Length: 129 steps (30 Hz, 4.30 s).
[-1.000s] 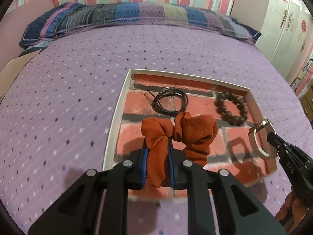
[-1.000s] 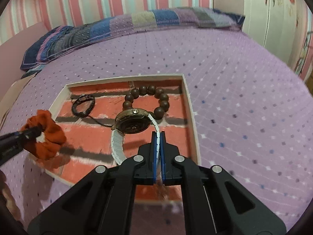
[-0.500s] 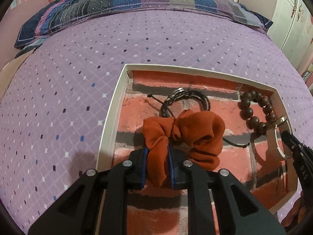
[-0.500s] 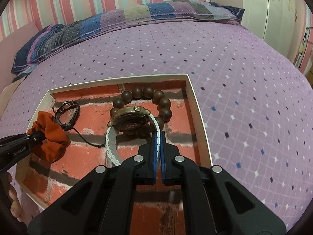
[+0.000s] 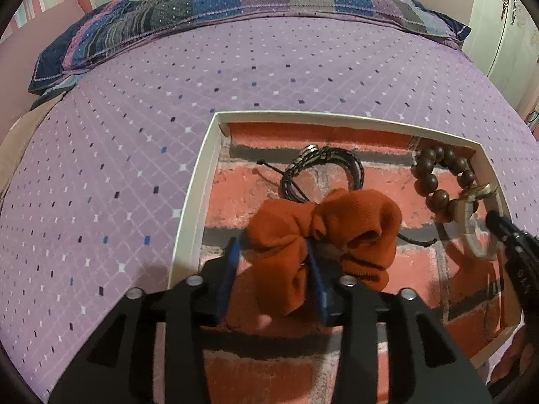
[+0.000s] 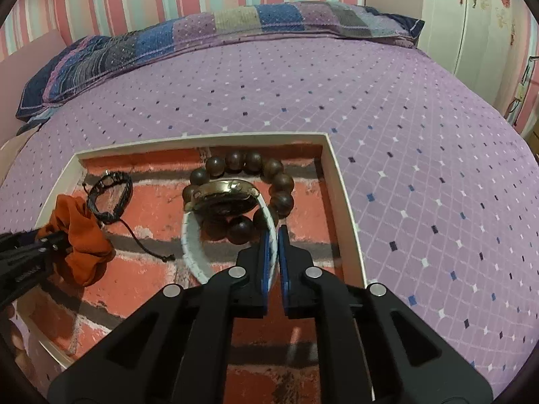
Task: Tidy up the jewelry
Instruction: 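Carry the scrunchie and watch into the tray and open both tools, then move both tools back toward the remaining jewelry, then grasp the black claw clip with the left tool while the right tool grasps the black scrunchie, then carry the claw clip and black scrunchie into the tray and open both tools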
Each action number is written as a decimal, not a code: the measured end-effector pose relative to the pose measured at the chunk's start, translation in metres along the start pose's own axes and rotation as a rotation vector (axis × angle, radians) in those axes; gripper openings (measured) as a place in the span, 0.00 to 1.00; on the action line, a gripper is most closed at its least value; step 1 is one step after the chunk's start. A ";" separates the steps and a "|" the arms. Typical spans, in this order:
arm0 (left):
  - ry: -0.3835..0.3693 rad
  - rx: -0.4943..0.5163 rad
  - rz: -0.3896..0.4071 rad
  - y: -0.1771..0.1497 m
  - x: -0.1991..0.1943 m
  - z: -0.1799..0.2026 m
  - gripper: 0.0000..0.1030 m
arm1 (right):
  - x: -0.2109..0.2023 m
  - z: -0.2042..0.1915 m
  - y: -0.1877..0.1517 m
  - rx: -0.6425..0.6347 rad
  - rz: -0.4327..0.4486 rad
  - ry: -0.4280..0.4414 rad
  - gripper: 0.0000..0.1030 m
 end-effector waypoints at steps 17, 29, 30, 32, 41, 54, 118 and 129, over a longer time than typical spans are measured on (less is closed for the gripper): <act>-0.024 0.039 0.179 -0.035 -0.136 -0.033 0.71 | -0.111 0.013 -0.016 -0.054 0.160 0.052 0.87; -0.029 -0.031 0.251 -0.155 -0.236 -0.073 0.80 | -0.222 0.042 -0.127 -0.089 0.218 0.031 0.96; -0.018 -0.036 0.251 -0.168 -0.241 -0.074 0.80 | -0.227 0.044 -0.138 -0.087 0.217 0.027 0.96; -0.021 -0.045 0.246 -0.187 -0.245 -0.075 0.80 | -0.235 0.045 -0.159 -0.075 0.207 0.030 0.96; -0.029 -0.110 0.200 -0.257 -0.232 -0.081 0.80 | -0.235 0.042 -0.217 -0.075 0.184 0.018 0.96; -0.014 -0.088 0.084 -0.290 -0.192 -0.082 0.80 | -0.212 0.024 -0.232 -0.139 0.126 0.013 0.93; -0.115 -0.129 0.102 -0.282 -0.193 -0.095 0.44 | -0.212 0.046 -0.219 -0.071 0.167 0.056 0.13; -0.118 -0.124 0.105 -0.282 -0.195 -0.094 0.44 | -0.213 0.044 -0.220 -0.072 0.160 0.059 0.13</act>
Point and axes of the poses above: each gripper's, at about its wrist camera, not at the fingertips, and x roughly the way its jaws point, z to its right, y to its top, the point moved 8 cm from there along x, roughly the way its jaws point, and after that the axes turned 4 degrees about -x, right-handed, at the moved point
